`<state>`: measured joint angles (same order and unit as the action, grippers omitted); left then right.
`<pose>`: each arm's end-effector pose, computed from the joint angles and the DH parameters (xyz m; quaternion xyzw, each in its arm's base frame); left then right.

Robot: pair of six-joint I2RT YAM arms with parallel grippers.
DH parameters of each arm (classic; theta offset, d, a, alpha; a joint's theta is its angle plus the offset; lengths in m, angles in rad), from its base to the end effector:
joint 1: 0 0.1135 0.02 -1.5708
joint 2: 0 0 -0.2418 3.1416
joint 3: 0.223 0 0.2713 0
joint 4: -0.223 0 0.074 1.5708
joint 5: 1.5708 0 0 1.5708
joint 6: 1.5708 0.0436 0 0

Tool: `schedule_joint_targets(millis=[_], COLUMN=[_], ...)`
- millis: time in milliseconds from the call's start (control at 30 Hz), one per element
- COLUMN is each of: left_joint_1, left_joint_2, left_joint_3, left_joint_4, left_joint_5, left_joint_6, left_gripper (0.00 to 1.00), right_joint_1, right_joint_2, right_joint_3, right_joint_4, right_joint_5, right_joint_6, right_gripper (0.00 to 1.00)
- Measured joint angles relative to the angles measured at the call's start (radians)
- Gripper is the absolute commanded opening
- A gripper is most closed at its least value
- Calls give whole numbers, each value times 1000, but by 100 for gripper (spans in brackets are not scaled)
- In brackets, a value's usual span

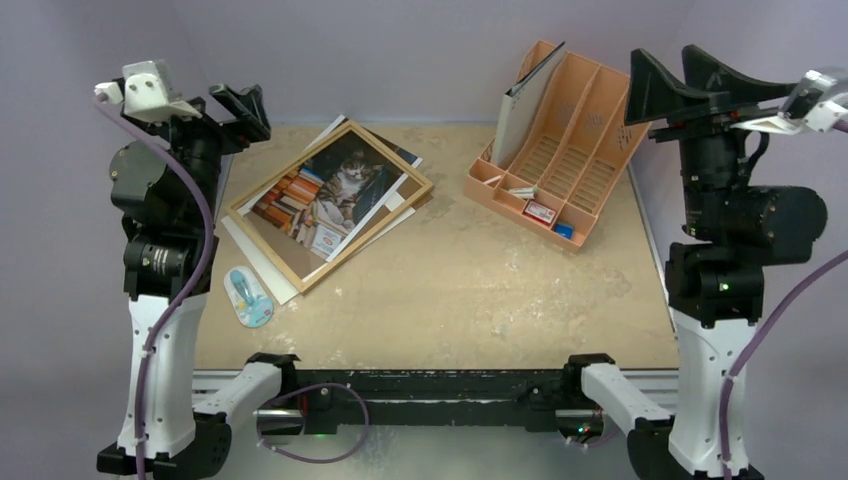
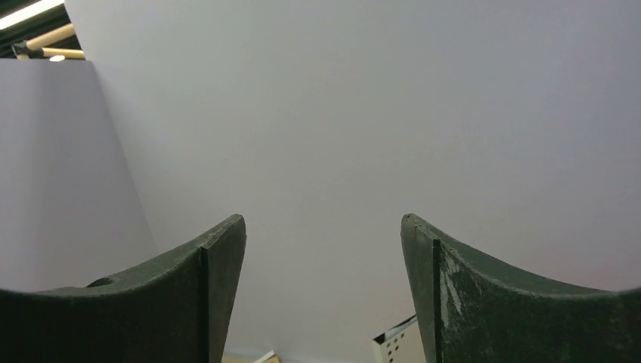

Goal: Put the photo into the frame

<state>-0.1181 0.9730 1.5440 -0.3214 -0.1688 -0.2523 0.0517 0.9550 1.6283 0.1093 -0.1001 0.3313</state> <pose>0.1870 -0.0148 0.5357 -0.1074 0.6056 -0.0940 0.7829 0.1326 0.0112 0.6055 0.0077 0.3862 0.1944 0.9017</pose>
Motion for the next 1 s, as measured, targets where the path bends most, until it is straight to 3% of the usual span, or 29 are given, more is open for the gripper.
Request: schedule_joint_targets(millis=[200,467,667,833,1000], left_joint_1=[0,0,0,0,0], left_joint_2=[22,15,58,176,319], left_joint_3=[-50,-265,-440,-571,-648], left_joint_4=[1,40,43,43,43], left_joint_5=[47,254,283,339,395], left_joint_6=[-2,-19,-55,-85,-104], left_gripper=[96,99,75,73,73], right_joint_1=[0,20,233,425,538], right_joint_2=[26,63,115,189,322], right_joint_3=[-81,-321,-496,-571,-598], right_joint_4=[-11,49,70,98,106], right_joint_5=[-58,-260,-236,-138,-24], right_joint_6=[33,188,280,351,420], right_gripper=[81,81,74,67,65])
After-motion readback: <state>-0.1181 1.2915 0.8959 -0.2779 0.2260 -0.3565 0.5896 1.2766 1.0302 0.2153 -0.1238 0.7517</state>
